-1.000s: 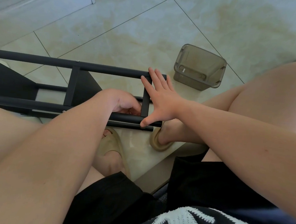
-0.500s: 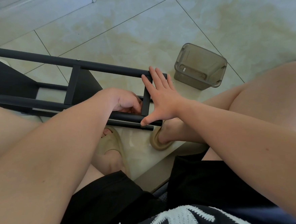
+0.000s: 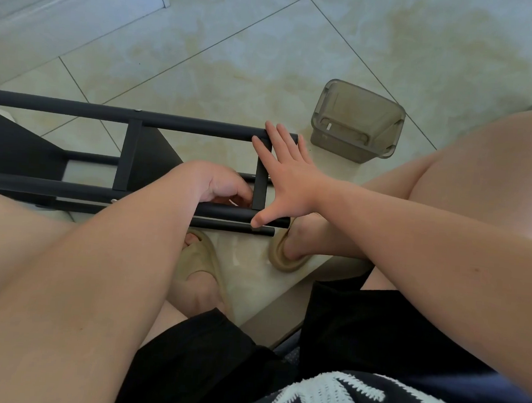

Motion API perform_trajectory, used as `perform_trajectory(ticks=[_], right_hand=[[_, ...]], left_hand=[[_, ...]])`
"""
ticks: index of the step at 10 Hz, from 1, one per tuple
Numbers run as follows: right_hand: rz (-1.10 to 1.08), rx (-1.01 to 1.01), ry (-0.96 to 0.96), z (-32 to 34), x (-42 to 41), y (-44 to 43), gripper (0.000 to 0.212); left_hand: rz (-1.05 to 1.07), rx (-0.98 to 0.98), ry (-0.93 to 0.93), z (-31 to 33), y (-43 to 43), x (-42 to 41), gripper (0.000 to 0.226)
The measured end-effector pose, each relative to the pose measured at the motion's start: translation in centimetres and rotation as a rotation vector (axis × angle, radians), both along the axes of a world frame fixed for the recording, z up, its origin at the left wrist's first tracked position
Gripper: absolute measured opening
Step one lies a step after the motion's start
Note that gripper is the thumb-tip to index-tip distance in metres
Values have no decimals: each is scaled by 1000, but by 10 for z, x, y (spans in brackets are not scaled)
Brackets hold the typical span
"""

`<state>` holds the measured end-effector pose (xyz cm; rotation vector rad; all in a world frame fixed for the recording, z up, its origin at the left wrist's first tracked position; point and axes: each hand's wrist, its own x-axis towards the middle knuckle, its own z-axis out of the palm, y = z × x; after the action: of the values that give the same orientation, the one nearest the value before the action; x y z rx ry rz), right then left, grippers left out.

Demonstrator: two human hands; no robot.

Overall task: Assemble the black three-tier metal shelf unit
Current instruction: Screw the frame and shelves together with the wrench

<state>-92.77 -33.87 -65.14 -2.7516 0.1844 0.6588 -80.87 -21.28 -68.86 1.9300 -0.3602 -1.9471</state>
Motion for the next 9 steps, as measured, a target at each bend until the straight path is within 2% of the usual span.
perform_trajectory(ticks=[1,2,4,6,8,9], right_hand=[[0,0,1,0,0,0,151],[0,-2,-1,0,0,0,151],[-2,0,-1,0,0,0,151],[-4,0,0,-1,0,0,152],[-4,1,2,-1,0,-1,151],[-4,-2,1,-1,0,0,151]], left_hand=[[-32,-14,-3,-3,1,1,53],[-7,-45,34,-2,1,2,16],[89,-71,111,-3,3,3,24],[-4,-47,31,-5,4,4,24],[31,-74,78,-3,1,3,18],[83,-80,108,-4,2,3,29]])
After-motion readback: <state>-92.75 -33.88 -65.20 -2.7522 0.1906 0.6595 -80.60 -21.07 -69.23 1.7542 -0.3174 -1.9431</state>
